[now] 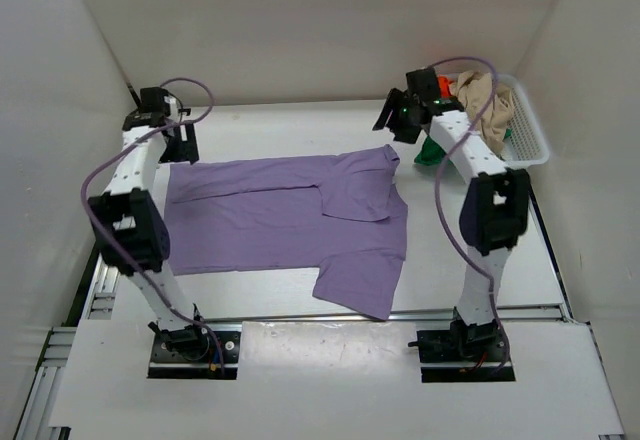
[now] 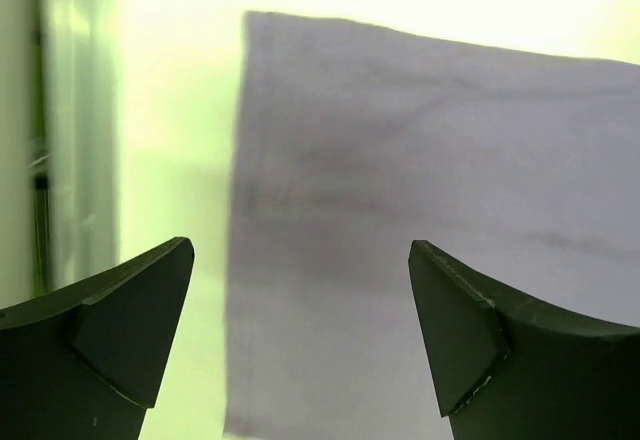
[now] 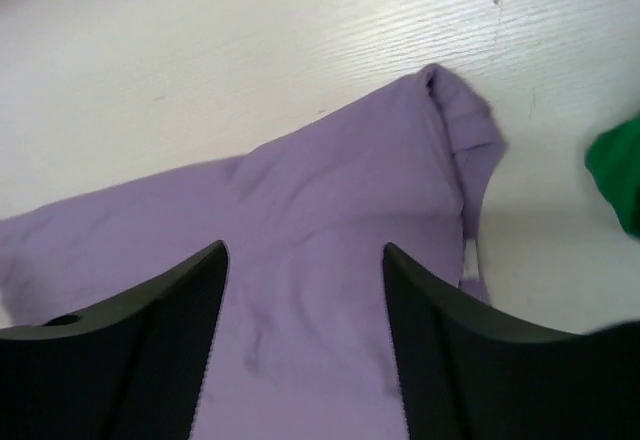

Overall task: Fold and stack the t-shirts
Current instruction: Fold the flattened tshirt in 1/3 of the way, then grap the side of the flattened tshirt closest away from the robot with both arms

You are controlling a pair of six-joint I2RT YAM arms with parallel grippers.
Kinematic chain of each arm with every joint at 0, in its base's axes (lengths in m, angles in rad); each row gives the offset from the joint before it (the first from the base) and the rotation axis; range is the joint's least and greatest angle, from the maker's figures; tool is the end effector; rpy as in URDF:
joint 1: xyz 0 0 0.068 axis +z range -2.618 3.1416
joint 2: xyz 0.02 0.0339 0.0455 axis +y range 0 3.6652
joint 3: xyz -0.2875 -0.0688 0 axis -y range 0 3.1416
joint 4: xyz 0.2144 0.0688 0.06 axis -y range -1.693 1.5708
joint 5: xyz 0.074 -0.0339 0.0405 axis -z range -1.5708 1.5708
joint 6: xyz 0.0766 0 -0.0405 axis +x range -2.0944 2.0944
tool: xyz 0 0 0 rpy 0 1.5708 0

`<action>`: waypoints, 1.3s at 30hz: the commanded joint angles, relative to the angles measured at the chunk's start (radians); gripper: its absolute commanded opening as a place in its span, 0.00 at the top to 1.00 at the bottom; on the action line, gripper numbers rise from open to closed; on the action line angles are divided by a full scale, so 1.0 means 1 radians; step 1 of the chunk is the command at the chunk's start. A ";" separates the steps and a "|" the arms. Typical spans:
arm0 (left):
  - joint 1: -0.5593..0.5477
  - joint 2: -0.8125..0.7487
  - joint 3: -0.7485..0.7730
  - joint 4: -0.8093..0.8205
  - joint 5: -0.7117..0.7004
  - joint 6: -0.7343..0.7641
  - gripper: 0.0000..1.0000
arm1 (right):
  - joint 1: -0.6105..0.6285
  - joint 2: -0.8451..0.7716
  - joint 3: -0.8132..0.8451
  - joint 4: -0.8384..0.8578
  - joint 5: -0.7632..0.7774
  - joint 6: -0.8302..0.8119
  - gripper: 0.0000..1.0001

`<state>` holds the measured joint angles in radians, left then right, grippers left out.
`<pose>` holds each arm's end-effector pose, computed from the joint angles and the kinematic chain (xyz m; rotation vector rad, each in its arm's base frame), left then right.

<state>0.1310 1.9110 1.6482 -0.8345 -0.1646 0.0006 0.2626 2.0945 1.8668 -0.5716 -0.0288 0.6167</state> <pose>0.4016 0.0656 0.2537 -0.2268 2.6591 0.2619 0.4738 0.1296 0.2646 0.4119 2.3822 0.4493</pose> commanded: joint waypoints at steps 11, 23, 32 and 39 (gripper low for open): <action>0.266 -0.517 -0.701 -0.054 0.089 -0.001 0.00 | 0.113 -0.767 -0.749 -0.076 -0.037 -0.072 0.19; 0.302 -0.466 -0.838 0.029 0.160 -0.001 0.06 | 0.270 -1.088 -1.307 -0.018 -0.115 0.193 0.25; 0.320 -0.426 -0.849 0.060 0.096 -0.001 0.09 | 0.417 -1.076 -1.385 -0.007 -0.086 0.271 0.26; 0.395 -0.403 -0.860 0.081 0.117 -0.001 0.07 | 0.493 -1.033 -1.405 -0.002 -0.076 0.305 0.26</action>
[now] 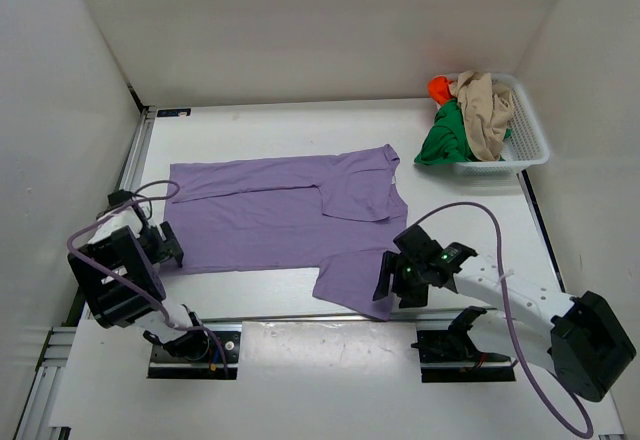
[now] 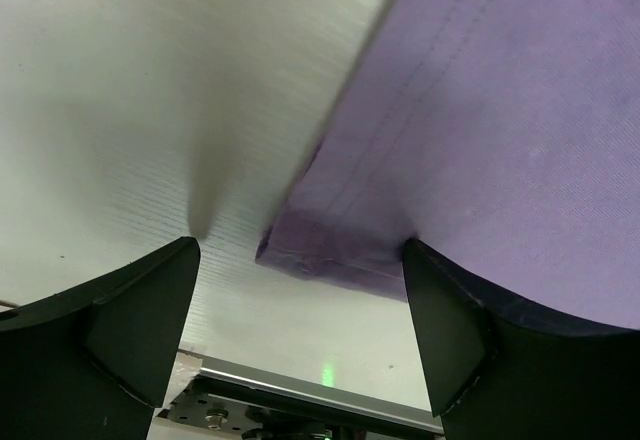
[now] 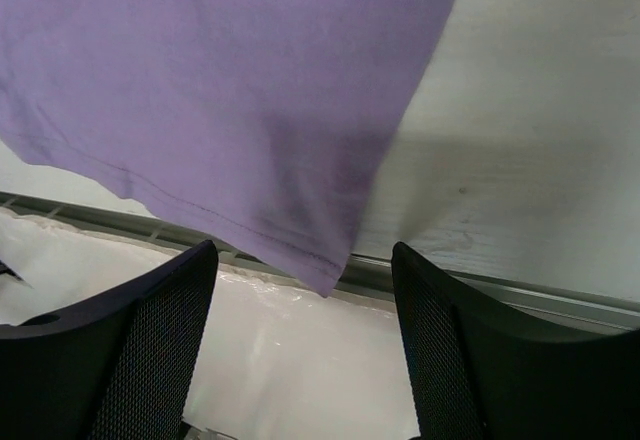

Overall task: Fold and stack the t-shirts
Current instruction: Grap the side of the flattened tshirt closest away from the robot with both arms, then fold the other side of the tshirt into a rectangle

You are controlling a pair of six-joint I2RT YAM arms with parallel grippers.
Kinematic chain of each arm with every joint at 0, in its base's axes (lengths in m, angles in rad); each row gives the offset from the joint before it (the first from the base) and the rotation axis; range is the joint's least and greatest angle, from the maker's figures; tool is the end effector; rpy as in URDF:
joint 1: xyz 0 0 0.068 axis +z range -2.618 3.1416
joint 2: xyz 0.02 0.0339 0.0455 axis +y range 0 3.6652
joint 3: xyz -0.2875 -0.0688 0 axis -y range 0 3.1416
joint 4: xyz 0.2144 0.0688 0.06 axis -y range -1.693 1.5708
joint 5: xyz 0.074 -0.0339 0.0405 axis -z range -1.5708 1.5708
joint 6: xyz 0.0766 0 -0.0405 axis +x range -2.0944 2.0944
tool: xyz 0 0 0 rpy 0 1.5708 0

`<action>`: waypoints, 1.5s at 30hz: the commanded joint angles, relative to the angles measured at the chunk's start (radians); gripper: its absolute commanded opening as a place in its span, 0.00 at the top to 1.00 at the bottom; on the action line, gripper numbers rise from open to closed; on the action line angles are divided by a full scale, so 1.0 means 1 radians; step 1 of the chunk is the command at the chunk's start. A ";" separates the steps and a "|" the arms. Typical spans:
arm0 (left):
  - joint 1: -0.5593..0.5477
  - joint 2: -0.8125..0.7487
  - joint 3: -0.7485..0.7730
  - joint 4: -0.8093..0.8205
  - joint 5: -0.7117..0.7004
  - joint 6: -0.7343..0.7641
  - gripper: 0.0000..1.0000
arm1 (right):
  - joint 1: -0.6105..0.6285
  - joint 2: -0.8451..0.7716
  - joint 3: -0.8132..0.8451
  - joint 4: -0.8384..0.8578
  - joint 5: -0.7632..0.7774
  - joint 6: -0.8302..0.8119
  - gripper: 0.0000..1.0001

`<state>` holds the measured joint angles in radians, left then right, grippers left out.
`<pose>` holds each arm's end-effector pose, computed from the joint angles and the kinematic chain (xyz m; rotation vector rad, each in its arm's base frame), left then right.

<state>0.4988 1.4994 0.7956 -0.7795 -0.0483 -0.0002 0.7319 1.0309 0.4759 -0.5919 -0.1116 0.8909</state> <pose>0.1870 0.1061 0.1573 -0.7604 2.9712 0.1049 0.1042 0.1051 0.1613 0.1940 2.8706 0.5596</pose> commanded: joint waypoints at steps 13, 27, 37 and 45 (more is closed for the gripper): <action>0.047 0.073 0.011 0.037 0.074 0.000 0.44 | 0.049 0.121 -0.060 0.124 -0.002 0.063 0.70; 0.047 -0.031 0.063 -0.019 0.064 0.000 0.90 | -0.055 -0.023 0.148 0.000 0.043 0.010 1.00; 0.047 0.070 0.347 -0.171 0.113 0.000 0.90 | -0.297 0.332 0.591 -0.042 0.001 -0.295 1.00; 0.017 0.265 0.591 -0.257 0.122 0.000 0.90 | -0.419 0.711 0.981 -0.072 -0.095 -0.395 1.00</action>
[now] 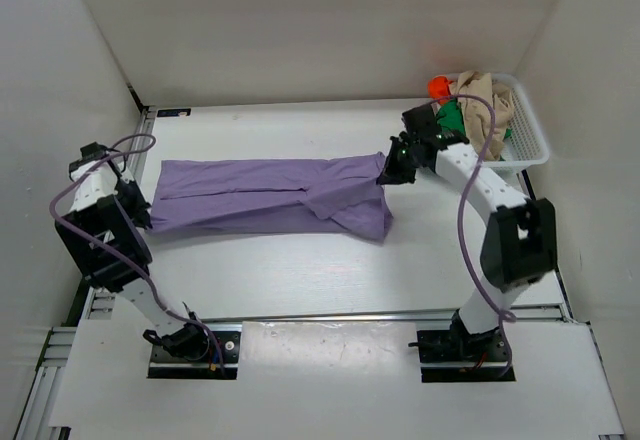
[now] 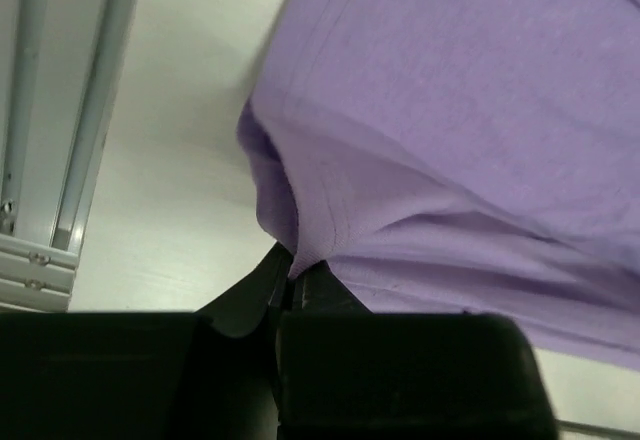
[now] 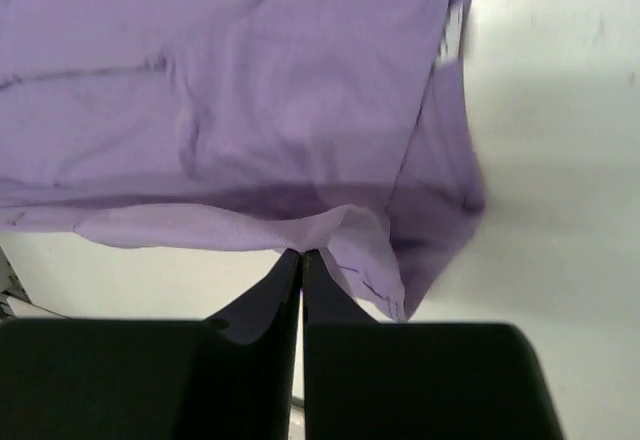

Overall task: Fold and stack the t-shirts
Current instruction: Fold the other side of the tshirt into a rectangle

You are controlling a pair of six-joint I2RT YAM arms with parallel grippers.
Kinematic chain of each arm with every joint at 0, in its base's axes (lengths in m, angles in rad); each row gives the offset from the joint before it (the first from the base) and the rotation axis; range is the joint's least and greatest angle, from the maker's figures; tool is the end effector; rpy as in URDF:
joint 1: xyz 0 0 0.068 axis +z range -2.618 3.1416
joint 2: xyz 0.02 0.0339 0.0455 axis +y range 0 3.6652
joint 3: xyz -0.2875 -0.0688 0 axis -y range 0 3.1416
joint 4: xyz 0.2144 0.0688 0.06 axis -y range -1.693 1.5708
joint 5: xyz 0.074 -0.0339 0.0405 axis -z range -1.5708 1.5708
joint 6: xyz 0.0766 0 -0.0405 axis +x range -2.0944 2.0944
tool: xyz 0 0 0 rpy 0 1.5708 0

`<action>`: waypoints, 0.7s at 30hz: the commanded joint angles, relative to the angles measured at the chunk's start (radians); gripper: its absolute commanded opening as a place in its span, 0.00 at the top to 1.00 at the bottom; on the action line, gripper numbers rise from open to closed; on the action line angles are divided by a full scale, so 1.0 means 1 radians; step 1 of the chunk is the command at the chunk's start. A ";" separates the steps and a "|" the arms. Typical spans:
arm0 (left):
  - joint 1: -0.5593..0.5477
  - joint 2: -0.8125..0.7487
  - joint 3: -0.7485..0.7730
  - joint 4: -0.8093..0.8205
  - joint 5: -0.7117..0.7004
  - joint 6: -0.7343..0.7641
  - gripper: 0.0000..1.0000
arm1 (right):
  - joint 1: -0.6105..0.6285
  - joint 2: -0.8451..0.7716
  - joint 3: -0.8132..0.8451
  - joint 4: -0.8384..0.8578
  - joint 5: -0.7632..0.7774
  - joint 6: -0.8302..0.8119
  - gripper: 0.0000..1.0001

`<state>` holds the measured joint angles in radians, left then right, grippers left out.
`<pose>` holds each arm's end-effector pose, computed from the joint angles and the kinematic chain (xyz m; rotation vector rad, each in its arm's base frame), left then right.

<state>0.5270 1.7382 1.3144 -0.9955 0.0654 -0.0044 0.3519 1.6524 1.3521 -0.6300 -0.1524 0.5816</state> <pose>0.2711 0.1519 0.2148 -0.7749 2.8756 -0.0357 0.3297 0.1334 0.2739 0.2307 2.5702 0.5609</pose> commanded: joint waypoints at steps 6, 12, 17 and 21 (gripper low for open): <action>-0.080 0.176 0.222 -0.074 -0.013 0.004 0.90 | -0.070 0.269 0.311 -0.088 -0.088 -0.123 1.00; -0.136 0.260 0.308 -0.074 -0.050 0.004 0.87 | -0.100 0.340 0.373 -0.088 -0.098 -0.132 1.00; -0.145 0.291 0.319 -0.051 -0.099 0.004 0.86 | -0.111 0.394 0.410 -0.097 -0.116 -0.132 1.00; -0.145 0.313 0.330 -0.040 -0.099 0.004 0.83 | -0.111 0.428 0.410 -0.097 -0.127 -0.132 1.00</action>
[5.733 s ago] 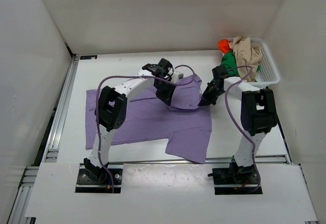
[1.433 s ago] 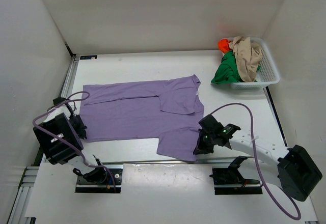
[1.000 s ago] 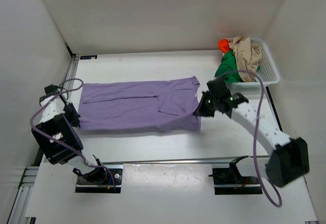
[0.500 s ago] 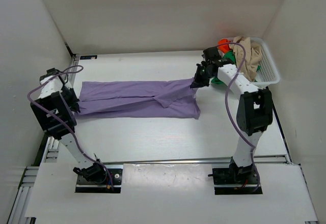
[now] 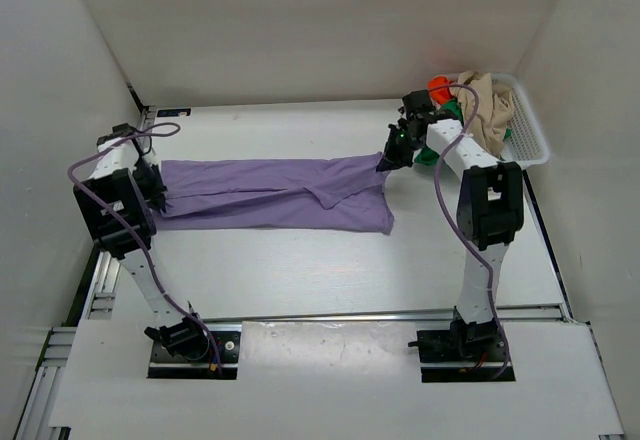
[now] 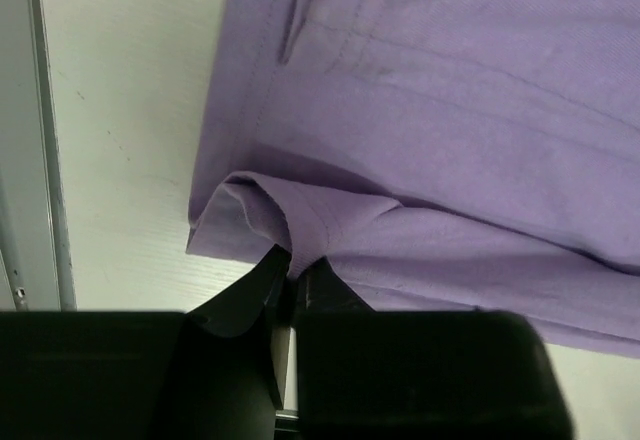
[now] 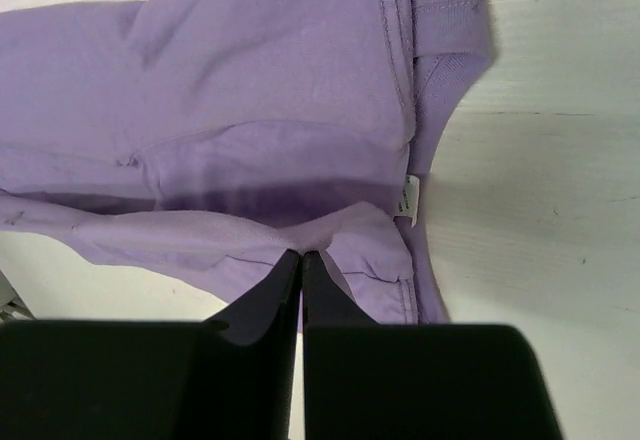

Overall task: Fold and stack the t-shirts
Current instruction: Fold the other side of the tshirt into a rectangle

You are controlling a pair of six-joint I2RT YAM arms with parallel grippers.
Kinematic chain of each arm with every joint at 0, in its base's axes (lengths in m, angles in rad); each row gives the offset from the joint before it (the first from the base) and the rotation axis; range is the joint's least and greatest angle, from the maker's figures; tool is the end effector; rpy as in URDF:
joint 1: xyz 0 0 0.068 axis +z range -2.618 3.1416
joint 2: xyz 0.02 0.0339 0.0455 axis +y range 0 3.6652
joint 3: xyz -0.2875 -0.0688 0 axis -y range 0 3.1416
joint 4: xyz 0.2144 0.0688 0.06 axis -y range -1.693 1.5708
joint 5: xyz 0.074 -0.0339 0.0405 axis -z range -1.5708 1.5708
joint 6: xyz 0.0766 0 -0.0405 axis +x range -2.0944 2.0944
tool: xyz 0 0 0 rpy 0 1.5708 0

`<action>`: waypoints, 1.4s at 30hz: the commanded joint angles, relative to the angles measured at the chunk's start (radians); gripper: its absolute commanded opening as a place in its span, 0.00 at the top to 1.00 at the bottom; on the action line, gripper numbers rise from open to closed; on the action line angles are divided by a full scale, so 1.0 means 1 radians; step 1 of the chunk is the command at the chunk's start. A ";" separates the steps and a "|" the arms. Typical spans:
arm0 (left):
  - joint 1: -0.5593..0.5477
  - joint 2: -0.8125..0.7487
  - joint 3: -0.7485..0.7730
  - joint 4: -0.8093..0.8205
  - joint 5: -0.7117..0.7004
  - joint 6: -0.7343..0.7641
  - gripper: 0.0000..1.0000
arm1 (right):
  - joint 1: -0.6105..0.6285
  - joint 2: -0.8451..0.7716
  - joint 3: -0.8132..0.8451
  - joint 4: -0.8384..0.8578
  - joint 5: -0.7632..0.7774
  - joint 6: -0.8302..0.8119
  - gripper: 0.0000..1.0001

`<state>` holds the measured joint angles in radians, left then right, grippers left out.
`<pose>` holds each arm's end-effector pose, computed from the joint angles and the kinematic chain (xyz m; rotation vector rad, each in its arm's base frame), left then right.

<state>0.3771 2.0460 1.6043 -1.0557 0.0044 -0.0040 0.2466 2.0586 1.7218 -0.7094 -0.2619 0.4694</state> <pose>0.3553 0.1404 0.1815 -0.5810 3.0131 0.0143 0.4326 0.1293 0.2252 0.2039 2.6755 0.5830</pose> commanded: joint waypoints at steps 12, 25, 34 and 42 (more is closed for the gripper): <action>0.014 0.057 0.226 0.048 -0.119 0.004 0.71 | -0.006 0.083 0.070 -0.018 -0.017 -0.020 1.00; 0.014 0.031 0.194 0.039 -0.149 0.004 0.22 | -0.006 0.121 0.098 -0.027 -0.027 -0.011 0.84; 0.014 -0.026 -0.030 0.060 -0.096 0.004 0.13 | 0.003 0.000 0.122 -0.120 0.078 -0.057 0.29; 0.014 -0.004 -0.061 0.080 -0.076 0.004 0.12 | 0.043 -0.210 -0.299 -0.063 0.107 -0.057 0.20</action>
<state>0.3866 2.0888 1.5501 -1.0012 -0.0971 0.0002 0.2699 1.9152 1.5387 -0.7769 -0.1825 0.4286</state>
